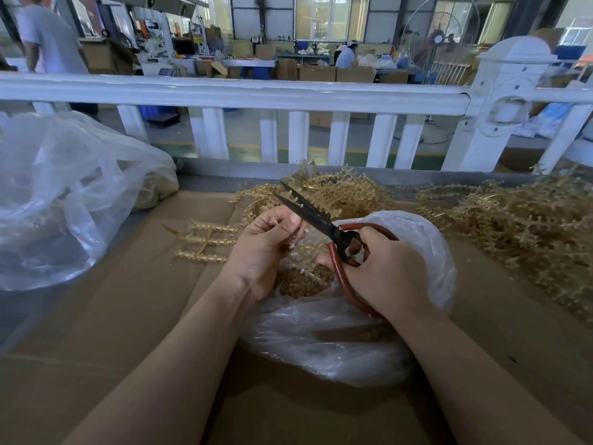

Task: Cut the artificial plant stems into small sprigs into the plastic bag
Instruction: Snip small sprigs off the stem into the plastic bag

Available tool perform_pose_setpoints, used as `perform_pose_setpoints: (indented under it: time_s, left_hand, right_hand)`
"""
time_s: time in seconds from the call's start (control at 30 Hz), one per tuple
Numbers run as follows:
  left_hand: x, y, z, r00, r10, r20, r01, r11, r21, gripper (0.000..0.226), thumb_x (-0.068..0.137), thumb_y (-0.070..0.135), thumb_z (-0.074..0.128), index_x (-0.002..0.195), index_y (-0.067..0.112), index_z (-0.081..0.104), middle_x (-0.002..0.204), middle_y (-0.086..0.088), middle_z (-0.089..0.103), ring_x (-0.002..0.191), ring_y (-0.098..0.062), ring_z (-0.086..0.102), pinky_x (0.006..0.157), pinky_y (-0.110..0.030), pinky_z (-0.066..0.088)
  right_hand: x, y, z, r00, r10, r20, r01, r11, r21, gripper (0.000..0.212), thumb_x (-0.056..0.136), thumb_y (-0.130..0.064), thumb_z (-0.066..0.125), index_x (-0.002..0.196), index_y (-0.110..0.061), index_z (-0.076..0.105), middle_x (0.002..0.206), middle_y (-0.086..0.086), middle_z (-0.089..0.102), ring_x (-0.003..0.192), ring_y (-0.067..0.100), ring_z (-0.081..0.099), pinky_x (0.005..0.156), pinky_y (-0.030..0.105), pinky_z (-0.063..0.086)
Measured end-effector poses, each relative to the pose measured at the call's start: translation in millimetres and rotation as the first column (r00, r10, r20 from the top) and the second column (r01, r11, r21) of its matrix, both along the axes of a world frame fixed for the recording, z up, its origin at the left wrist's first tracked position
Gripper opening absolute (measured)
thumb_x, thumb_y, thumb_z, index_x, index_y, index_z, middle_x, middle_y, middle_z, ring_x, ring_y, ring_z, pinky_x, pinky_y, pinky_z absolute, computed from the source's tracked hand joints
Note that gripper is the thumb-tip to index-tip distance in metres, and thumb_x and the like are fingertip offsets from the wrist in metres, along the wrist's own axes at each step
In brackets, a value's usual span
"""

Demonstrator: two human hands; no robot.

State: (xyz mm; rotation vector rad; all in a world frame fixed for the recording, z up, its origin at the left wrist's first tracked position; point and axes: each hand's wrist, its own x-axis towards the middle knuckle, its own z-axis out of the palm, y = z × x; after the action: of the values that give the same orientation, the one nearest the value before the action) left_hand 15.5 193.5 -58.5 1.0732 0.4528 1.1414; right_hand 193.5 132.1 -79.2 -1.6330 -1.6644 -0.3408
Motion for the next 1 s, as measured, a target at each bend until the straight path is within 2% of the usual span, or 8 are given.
perform_pose_setpoints:
  time_s: [0.17, 0.3, 0.4, 0.47, 0.6, 0.7, 0.83, 1.0]
  left_hand:
    - [1.7, -2.2, 0.0, 0.998, -0.004, -0.064, 0.009, 0.997, 0.078, 0.026, 0.084, 0.008, 0.06, 0.063, 0.02, 0.069, 0.061, 0.003, 0.067, 0.055, -0.007, 0.061, 0.055, -0.02, 0.051]
    - [0.7, -3.8, 1.6, 0.997, 0.022, -0.078, -0.015, 0.995, 0.096, 0.023, 0.084, 0.009, 0.062, 0.066, 0.02, 0.071, 0.064, 0.004, 0.067, 0.058, -0.007, 0.062, 0.059, -0.02, 0.051]
    - [0.2, -5.4, 2.3, 0.993, 0.073, -0.097, -0.064, 0.994, 0.085, 0.004, 0.086, 0.008, 0.063, 0.083, 0.007, 0.065, 0.077, -0.007, 0.065, 0.07, -0.018, 0.059, 0.076, -0.034, 0.05]
    - [0.7, -6.0, 2.4, 0.984, 0.137, -0.112, -0.126, 0.987, 0.099, 0.015, 0.091, 0.003, 0.059, 0.081, 0.012, 0.067, 0.076, -0.006, 0.065, 0.07, -0.018, 0.057, 0.077, -0.04, 0.046]
    - [2.3, -8.6, 4.1, 0.957, 0.262, -0.124, -0.233, 0.95, 0.208, 0.016, 0.096, 0.002, 0.057, 0.083, 0.01, 0.063, 0.072, -0.005, 0.065, 0.067, -0.02, 0.054, 0.07, -0.035, 0.044]
    - [2.0, -7.4, 2.9, 0.933, 0.333, -0.135, -0.296, 0.925, 0.239, 0.015, 0.093, 0.003, 0.063, 0.079, 0.01, 0.064, 0.07, -0.003, 0.064, 0.064, -0.013, 0.056, 0.069, -0.025, 0.048]
    - [2.0, -5.0, 1.3, 0.935, 0.331, -0.125, -0.297, 0.926, 0.233, 0.01, 0.09, 0.002, 0.065, 0.082, 0.007, 0.068, 0.071, -0.003, 0.067, 0.063, -0.01, 0.06, 0.066, -0.02, 0.05]
    - [1.5, -3.2, -2.0, 0.94, 0.298, -0.164, -0.244, 0.927, 0.285, 0.006, 0.091, -0.002, 0.064, 0.09, 0.001, 0.068, 0.076, 0.0, 0.071, 0.069, -0.011, 0.063, 0.07, -0.022, 0.053]
  right_hand:
    - [0.8, -0.7, -0.2, 1.0, -0.016, 0.016, 0.016, 1.0, -0.005, 0.072, 0.075, -0.094, 0.034, 0.077, -0.027, 0.059, 0.064, -0.014, 0.059, 0.053, 0.002, 0.051, 0.051, 0.013, 0.039]
    - [-0.8, -1.1, 1.8, 1.0, -0.015, -0.011, 0.015, 1.0, -0.01, 0.073, 0.075, -0.096, 0.028, 0.074, -0.028, 0.056, 0.061, -0.016, 0.055, 0.051, -0.003, 0.046, 0.05, 0.011, 0.035]
    - [-0.9, -0.5, 1.5, 0.999, 0.001, -0.035, -0.002, 1.0, -0.005, 0.079, 0.074, -0.097, 0.022, 0.074, -0.027, 0.056, 0.061, -0.015, 0.055, 0.052, 0.0, 0.048, 0.051, 0.018, 0.045]
    - [-0.5, -0.1, 1.5, 0.999, 0.002, -0.036, -0.003, 1.0, -0.023, 0.082, 0.073, -0.097, 0.024, 0.078, -0.024, 0.061, 0.065, -0.014, 0.06, 0.056, 0.003, 0.054, 0.055, 0.024, 0.051]
    - [0.8, 1.2, 2.1, 1.0, -0.013, -0.021, 0.012, 0.997, -0.077, 0.077, 0.072, -0.092, 0.036, 0.085, -0.022, 0.067, 0.073, -0.012, 0.066, 0.064, 0.007, 0.06, 0.062, 0.03, 0.056]
    - [1.4, 1.7, 1.8, 1.0, -0.015, -0.015, 0.014, 0.996, -0.085, 0.07, 0.073, -0.09, 0.044, 0.081, -0.024, 0.064, 0.07, -0.012, 0.064, 0.062, 0.006, 0.059, 0.059, 0.029, 0.055]
    - [0.6, 1.9, 0.0, 0.999, 0.002, -0.034, -0.004, 0.998, -0.055, 0.065, 0.074, -0.088, 0.048, 0.074, -0.024, 0.06, 0.066, -0.012, 0.062, 0.058, 0.005, 0.057, 0.057, 0.029, 0.054]
    - [1.9, 3.0, -1.2, 0.999, 0.017, -0.048, -0.018, 0.999, -0.028, 0.069, 0.074, -0.09, 0.043, 0.082, -0.025, 0.065, 0.072, -0.014, 0.064, 0.064, 0.004, 0.058, 0.06, 0.024, 0.053]
